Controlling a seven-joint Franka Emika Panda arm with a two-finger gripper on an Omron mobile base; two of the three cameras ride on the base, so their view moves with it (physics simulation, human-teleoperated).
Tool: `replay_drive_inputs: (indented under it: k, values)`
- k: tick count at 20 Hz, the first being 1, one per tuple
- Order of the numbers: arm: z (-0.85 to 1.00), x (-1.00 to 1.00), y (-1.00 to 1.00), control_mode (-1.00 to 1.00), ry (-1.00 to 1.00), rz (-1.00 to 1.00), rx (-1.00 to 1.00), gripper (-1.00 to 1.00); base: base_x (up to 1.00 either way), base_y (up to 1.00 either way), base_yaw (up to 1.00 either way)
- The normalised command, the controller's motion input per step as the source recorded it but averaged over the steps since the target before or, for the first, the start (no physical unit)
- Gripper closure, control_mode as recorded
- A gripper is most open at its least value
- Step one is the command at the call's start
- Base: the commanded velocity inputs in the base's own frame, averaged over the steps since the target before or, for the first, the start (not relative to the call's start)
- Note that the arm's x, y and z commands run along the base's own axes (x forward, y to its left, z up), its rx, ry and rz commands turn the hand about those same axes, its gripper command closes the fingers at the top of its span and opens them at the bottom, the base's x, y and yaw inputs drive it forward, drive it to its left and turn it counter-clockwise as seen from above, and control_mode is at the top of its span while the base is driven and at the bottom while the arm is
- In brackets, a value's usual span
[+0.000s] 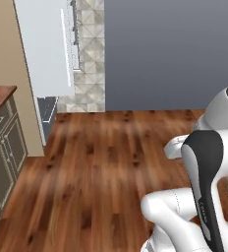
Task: Gather the avocado and eggplant from the fridge and place them on a tray on the dining counter. Then gather the steak and chicken drumstick from the fridge and place them on the other tray.
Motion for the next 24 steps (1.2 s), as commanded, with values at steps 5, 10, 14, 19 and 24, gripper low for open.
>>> replay_drive_inputs:
  k: [5, 10, 14, 19, 24]
  values:
    - [0.0, 0.0, 0.0, 1.0, 0.0, 0.0, 0.0, -1.0, 0.91, -0.25, 0.27]
    - [0.0, 0.0, 0.0, 1.0, 0.0, 0.0, 0.0, -1.0, 0.71, -0.41, 0.3]
    - [0.0, 0.0, 0.0, 1.0, 0.0, 0.0, 0.0, -1.0, 0.63, -0.51, 0.31]
    - [0.0, 0.0, 0.0, 1.0, 0.0, 0.0, 0.0, -1.0, 0.61, -0.56, 0.32]
    - [0.0, 0.0, 0.0, 1.0, 0.0, 0.0, 0.0, -1.0, 0.53, -0.62, 0.32]
